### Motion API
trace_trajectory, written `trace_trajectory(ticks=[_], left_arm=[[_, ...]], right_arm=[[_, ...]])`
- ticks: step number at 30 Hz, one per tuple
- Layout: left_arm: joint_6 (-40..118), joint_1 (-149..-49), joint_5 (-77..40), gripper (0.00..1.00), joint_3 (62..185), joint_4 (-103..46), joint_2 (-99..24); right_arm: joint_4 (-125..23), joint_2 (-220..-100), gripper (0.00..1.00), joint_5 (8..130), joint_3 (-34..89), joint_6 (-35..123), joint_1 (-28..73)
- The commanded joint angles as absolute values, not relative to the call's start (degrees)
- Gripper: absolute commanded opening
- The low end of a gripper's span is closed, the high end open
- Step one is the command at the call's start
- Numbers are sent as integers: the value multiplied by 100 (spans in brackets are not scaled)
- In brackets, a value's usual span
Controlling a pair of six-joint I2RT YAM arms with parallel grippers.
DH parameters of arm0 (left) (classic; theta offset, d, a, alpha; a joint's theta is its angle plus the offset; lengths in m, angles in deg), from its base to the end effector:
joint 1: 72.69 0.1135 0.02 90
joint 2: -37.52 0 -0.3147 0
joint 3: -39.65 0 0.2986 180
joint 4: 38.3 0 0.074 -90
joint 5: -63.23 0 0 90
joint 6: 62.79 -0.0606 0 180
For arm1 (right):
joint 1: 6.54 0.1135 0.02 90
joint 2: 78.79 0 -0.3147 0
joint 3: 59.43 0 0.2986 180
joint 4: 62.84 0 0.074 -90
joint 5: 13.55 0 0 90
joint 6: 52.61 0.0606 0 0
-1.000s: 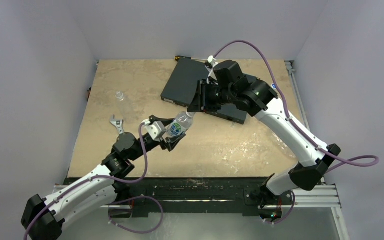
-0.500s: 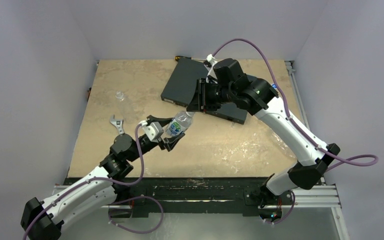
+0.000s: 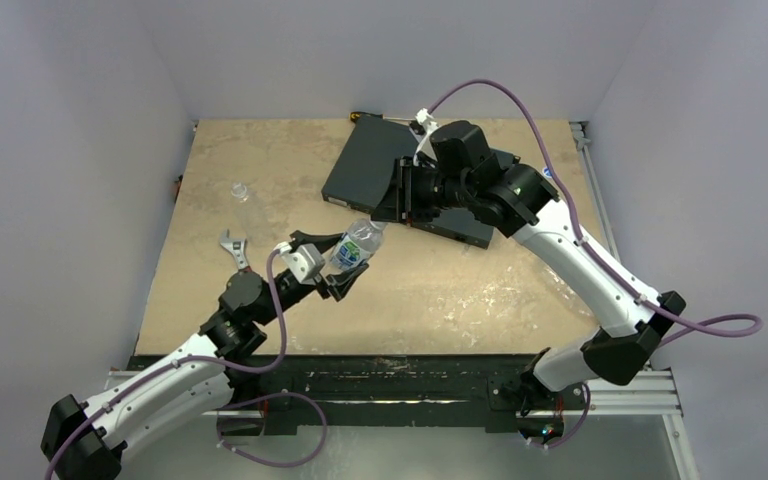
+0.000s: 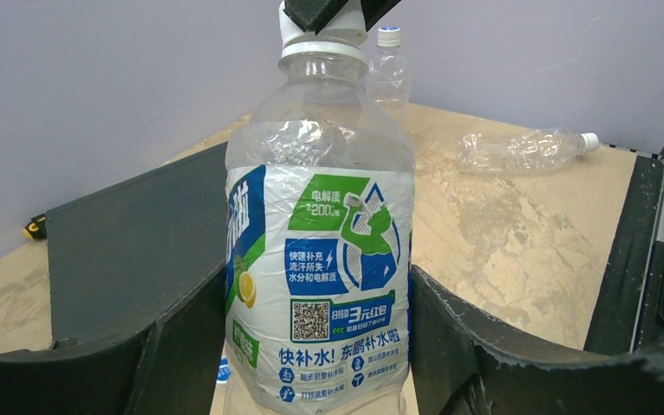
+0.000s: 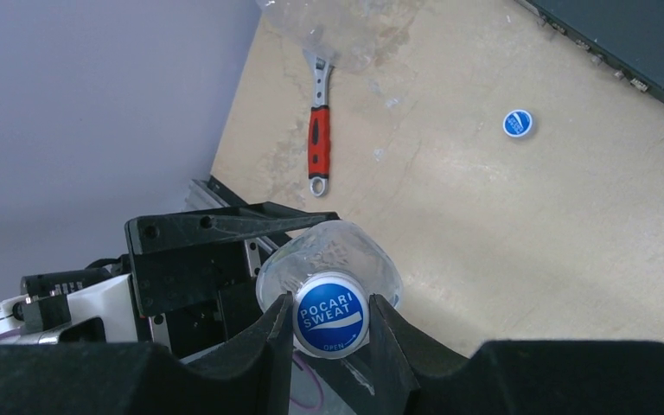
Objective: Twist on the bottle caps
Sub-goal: Screw the bottle cap onto the plastic bottle.
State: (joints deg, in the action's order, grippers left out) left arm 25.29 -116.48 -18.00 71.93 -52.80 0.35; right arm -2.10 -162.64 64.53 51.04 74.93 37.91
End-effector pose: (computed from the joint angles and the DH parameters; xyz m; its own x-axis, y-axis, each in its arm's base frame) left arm 0.1371 -0.1442 0.3005 0.1470 -0.0950 -0.9846 0.7880 0.6129 0.0585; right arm 0.2508 0.2635 0.4854 -0.8094 0.0412 -0.5858 -0.3961 0.6982 0.5963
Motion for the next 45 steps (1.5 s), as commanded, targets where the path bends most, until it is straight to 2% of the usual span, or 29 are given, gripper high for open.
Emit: trace_trajectory(ticks=[1,15,18,25,31,33,42,45], left_arm=[[2855,-11690,-1904,0,7362,-7412,164],[3002,-11694,-1981,0,7306,-8105,-236],[3028,-11691,-1987,0,7249,-8123,-230],[3249,-11692,-2018,0,7004,-7850,-30],[3503,-11692,-2240,0,6699,-7840,77],[3566,-11690,-2319,0,6643,-7888,78],[3744,-11681,-1618,0,6685,-7485,249],[3860,-11682,-1099,0,6741,-7286,326]], right_arm=[[-34,-16294,16,6026,4864,7522,3899],[64,-16457,18,6392,4947,7503,4075],[140,-16471,24,6476,5012,7501,4075],[266,-16450,56,6592,5482,7375,4075],[231,-16262,91,6791,5648,7267,4075],[143,-16093,97,6901,5443,7071,4076],[-215,-14980,98,6412,5103,5269,4075],[-123,-14821,95,6234,5126,4718,4075]])
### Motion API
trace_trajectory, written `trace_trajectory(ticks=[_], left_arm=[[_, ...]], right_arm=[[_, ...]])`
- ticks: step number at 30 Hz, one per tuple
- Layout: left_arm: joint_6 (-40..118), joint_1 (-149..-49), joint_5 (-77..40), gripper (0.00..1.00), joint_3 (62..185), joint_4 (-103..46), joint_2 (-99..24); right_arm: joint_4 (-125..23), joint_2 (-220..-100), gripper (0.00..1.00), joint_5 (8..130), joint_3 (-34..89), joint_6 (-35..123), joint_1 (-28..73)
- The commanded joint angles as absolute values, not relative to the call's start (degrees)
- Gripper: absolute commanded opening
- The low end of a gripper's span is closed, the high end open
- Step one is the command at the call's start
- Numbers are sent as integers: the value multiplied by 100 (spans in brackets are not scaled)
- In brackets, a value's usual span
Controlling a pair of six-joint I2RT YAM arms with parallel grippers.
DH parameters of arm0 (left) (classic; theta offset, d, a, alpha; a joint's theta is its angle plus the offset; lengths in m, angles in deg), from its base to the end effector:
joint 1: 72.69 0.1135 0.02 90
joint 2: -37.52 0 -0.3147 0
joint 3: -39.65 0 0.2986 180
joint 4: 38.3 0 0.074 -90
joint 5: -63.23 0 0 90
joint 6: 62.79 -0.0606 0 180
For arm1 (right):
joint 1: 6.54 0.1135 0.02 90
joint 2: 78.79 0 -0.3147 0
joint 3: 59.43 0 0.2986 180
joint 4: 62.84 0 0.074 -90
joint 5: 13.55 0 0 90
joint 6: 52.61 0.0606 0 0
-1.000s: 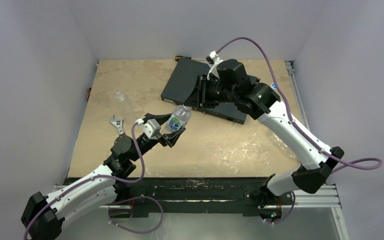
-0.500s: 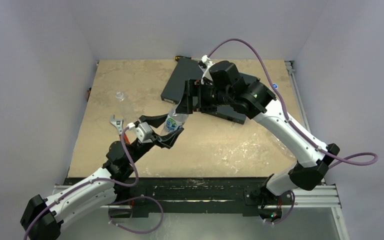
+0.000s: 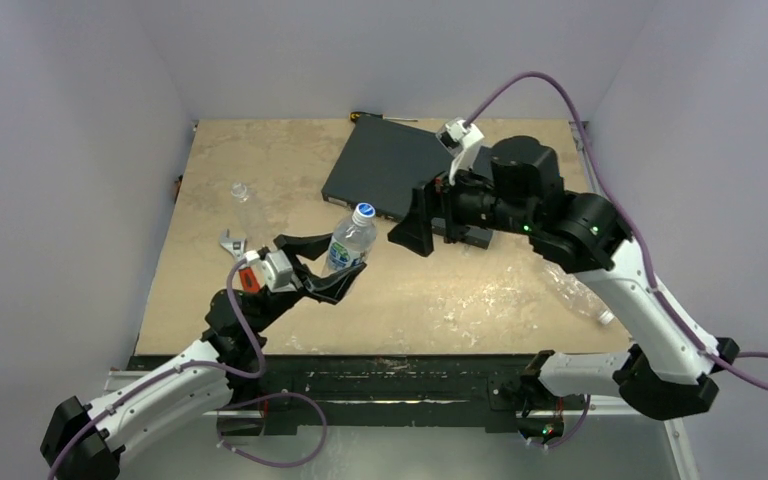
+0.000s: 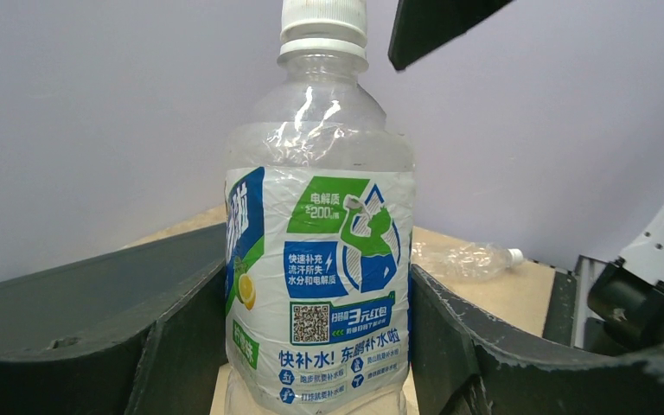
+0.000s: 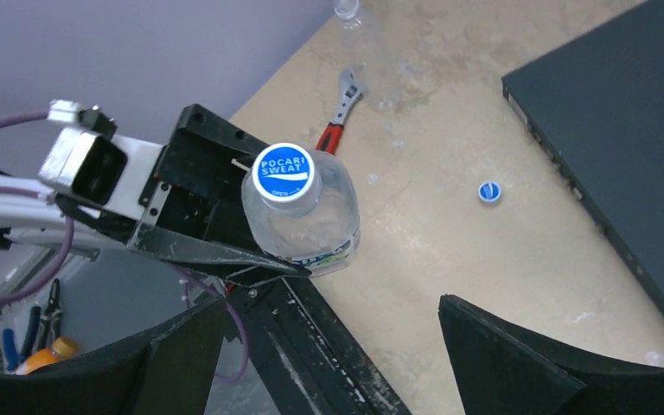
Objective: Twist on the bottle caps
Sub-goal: Screw the bottle cap onto the plastic bottle.
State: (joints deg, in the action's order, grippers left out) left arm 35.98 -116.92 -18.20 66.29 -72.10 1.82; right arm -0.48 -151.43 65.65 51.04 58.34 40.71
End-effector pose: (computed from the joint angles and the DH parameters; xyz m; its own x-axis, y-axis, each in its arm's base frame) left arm 0.1234 -0.1327 0.3062 0.1764 -0.3821 -0.9071 0.8233 0.5625 -0.0768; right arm 0.1840 0.2158 0.5416 -0.5625 -0.0911 -0.8218 -0.6809 0.6148 0.3979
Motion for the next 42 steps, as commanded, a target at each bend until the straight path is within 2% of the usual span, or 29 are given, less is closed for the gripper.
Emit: trace_trajectory(ticks=[1,6,13,21,25,42], left_arm=[[3915,-11681,-942,0,6749,-7234,355],[4176,-11681,-207,0,6889,-6878,459],[4296,-11683,353,0,7053,-6422,473],[4311,-11681,394,0,7066,-6376,426],[4301,-11681,352,0,7050,-6378,437],[4267,-11682,258,0,7057,-6295,462]], right_arm=[[-102,-14822,91,6119,5141,4571,4079],[-129,-14823,74,5569,5175,4178,4083],[150,-15024,69,5508,5383,3893,4301],[359,-15208,56,5549,5497,3826,4465],[370,-15227,53,5507,5414,3862,4492],[472,-15297,52,5387,5294,3922,4593]])
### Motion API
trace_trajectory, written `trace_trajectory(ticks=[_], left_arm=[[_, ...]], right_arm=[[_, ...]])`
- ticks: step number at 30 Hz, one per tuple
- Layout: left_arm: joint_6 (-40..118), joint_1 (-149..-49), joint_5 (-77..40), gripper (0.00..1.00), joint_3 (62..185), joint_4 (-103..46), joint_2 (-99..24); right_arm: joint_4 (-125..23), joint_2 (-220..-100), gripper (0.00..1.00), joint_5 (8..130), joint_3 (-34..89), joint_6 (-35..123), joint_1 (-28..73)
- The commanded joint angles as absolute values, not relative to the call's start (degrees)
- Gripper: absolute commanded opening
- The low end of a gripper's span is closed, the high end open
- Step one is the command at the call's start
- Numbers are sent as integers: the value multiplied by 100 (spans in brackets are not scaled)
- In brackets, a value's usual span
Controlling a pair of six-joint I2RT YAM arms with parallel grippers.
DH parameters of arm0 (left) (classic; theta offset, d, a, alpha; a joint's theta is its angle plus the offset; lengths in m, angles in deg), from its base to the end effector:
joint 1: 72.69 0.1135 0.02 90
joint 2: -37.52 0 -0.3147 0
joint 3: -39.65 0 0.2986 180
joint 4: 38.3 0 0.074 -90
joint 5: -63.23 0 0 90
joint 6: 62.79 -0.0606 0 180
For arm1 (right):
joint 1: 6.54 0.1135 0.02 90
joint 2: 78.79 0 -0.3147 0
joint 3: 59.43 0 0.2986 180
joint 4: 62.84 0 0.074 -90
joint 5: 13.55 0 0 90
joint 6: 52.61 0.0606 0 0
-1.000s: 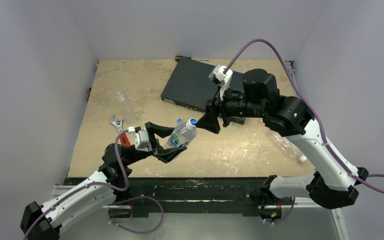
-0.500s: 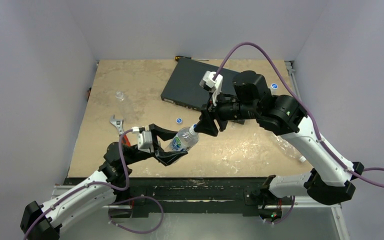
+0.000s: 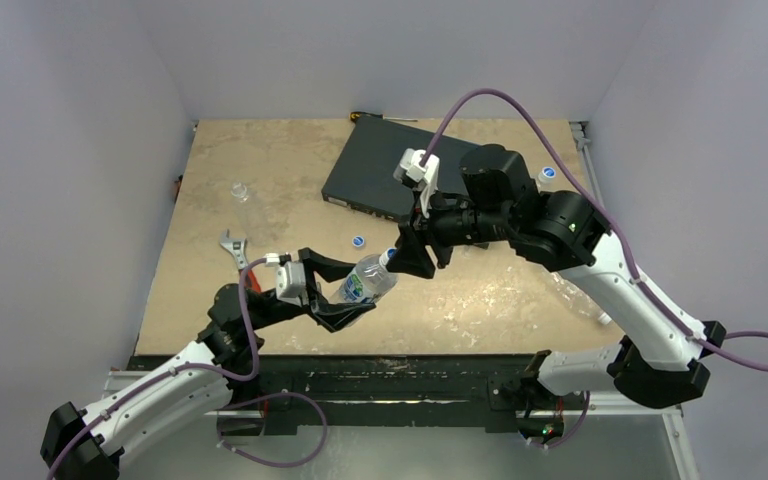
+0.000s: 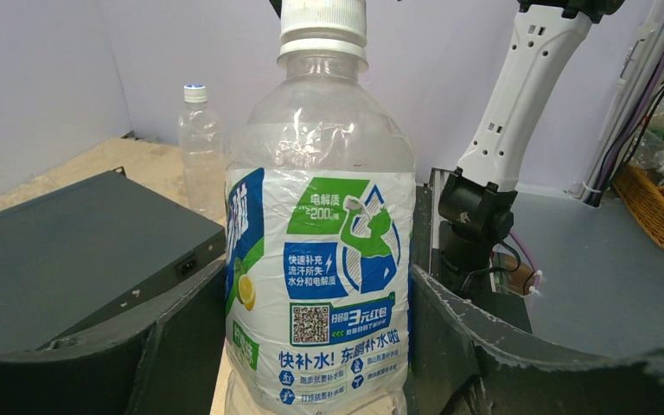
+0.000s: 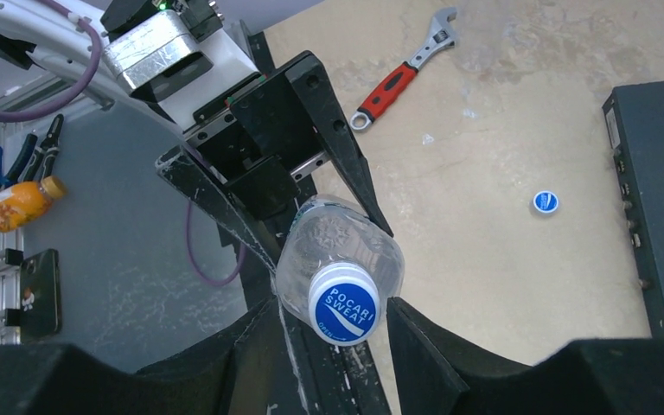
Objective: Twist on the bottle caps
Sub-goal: Screw the bottle cap onto the plastic bottle.
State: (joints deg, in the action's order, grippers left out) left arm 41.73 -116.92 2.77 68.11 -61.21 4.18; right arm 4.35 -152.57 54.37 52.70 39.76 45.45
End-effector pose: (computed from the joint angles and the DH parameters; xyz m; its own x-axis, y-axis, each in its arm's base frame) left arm 0.1046 -0.1436 0.3003 -0.0217 -0.2833 -0.9588 0.9683 0.2328 -0.0907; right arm 0.1546 0.2349 0.5382 -0.3354 -0.3669 -0.8677 -0.9198 0.3266 0.2174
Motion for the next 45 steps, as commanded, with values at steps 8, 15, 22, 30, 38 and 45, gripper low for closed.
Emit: trace_trajectory(ticks=[8,15,22,30,38,45], left_arm=[[4261,-11681,223,0,7072,-6284,424],[3950,-11681,-178,0,7324,-6089,292],[2763,-11686,-1576,0,7893,-6029,-174],[1812,-11699,-2605,0,8338,-7163,-1380],[1482,-11707,-2854,0,8498,-7234,-1859],[1646,-11717,-2704,0,8403,-6355,-1667]], right_arm=[[523,-15384,39,5554,5298,3995,4609],[574,-15531,13,5913,5346,4430,4611],[945,-16142,8,6251,5723,5804,4413],[782,-16689,7,6447,5676,7252,4084],[660,-17068,19,7051,5736,7724,4066],[1066,-17183,59,7613,6502,7577,4066]])
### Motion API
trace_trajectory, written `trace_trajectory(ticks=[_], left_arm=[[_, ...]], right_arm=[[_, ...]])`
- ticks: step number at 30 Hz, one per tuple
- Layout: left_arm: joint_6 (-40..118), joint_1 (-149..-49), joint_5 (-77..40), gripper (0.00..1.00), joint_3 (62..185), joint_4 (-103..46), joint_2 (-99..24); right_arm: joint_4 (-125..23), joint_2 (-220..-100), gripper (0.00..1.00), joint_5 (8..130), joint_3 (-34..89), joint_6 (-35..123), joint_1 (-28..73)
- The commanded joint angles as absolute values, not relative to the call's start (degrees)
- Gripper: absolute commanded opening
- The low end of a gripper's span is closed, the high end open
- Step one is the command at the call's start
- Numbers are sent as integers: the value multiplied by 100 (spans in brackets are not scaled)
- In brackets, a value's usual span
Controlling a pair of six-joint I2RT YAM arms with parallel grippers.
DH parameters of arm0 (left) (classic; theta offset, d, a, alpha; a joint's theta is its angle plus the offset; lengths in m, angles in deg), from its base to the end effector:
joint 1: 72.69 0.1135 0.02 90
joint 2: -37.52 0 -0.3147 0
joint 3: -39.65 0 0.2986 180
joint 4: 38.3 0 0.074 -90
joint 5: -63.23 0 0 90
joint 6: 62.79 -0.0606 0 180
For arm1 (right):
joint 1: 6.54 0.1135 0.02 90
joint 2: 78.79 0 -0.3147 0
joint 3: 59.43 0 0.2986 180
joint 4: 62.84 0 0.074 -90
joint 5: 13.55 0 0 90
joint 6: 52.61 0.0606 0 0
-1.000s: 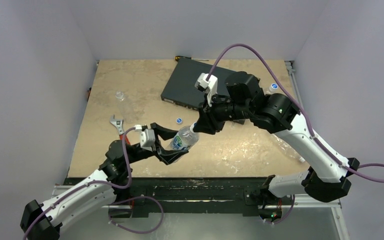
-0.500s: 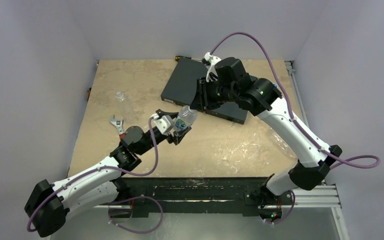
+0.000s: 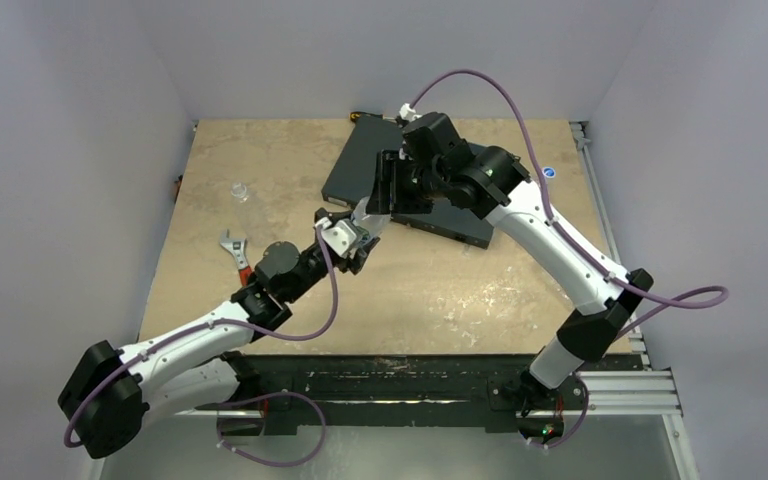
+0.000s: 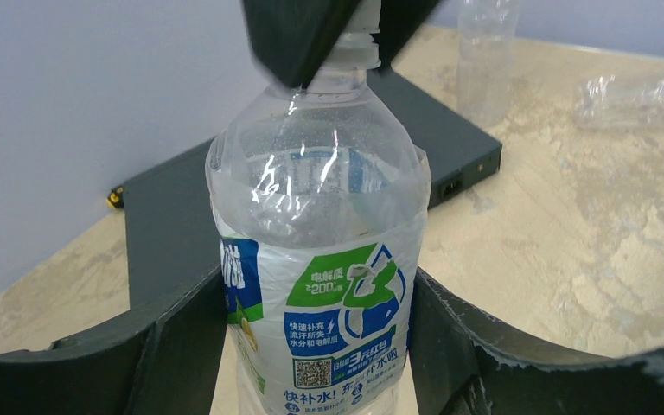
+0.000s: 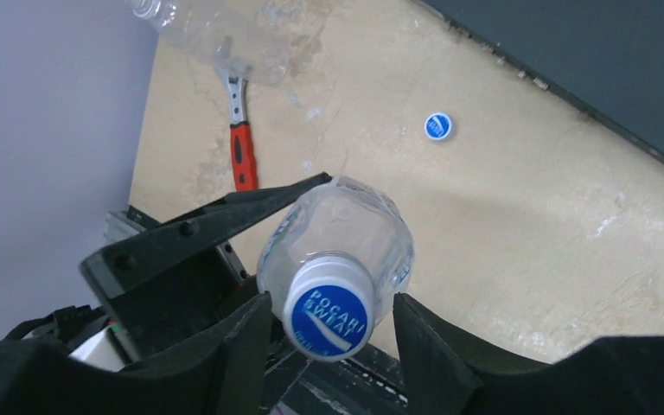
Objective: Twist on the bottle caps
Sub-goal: Screw the bottle cap onto the plastic bottle.
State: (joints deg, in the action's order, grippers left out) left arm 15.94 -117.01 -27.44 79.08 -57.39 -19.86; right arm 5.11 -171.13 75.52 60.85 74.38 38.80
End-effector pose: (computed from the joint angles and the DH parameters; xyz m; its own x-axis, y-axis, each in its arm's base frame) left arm 0.1929 -0.1874 0.2892 0.1489 0.1278 -0.9806 0.6742 0.7123 0.1952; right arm 0.2803 0.2850 0.4813 -0.7941 0.0523 -0.6055 -0.3031 0.8294 0.4692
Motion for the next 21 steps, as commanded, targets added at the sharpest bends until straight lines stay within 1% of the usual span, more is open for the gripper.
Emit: trace_trajectory(ticks=[1,3,5,7,8,13,15,16,19,21], left_arm=[[1721,-11713,-2704,0,8391,-6232,-1644],[1892,-11714,-2556,0,8329,-6066,-1567],[2086,-11708,-2527,0,8216,-5994,-1489],[2269,-11701,-2373,0,8110,-5891,-1412],[2358,-11692,-2248,0,8085,-5825,-1368],[2892,-11525,-1076,0,8134,-5325,-1223],[3058,-11426,-520,0,8172,-5087,-1145],[3134,-11335,-221,0,8188,-5023,-1117],[3410,-11148,698,0,8311,-4845,-1092],[3631,-11033,1206,0,8337,-4857,-1084]], right_arm=[[1104,-17160,68,7626,6581,7542,4066],[1144,-17088,82,7805,6740,7464,4066],[1167,-16971,92,7914,6864,7325,4066],[1124,-16780,98,8013,6869,7144,4066],[1072,-16608,98,8008,6815,6990,4067],[553,-15791,98,7669,6053,5872,4068],[433,-15509,96,7444,5816,5337,4066],[412,-15403,93,7269,5729,5130,4066],[422,-15182,78,6763,5515,4647,4074],[476,-15113,73,6408,5402,4397,4082]])
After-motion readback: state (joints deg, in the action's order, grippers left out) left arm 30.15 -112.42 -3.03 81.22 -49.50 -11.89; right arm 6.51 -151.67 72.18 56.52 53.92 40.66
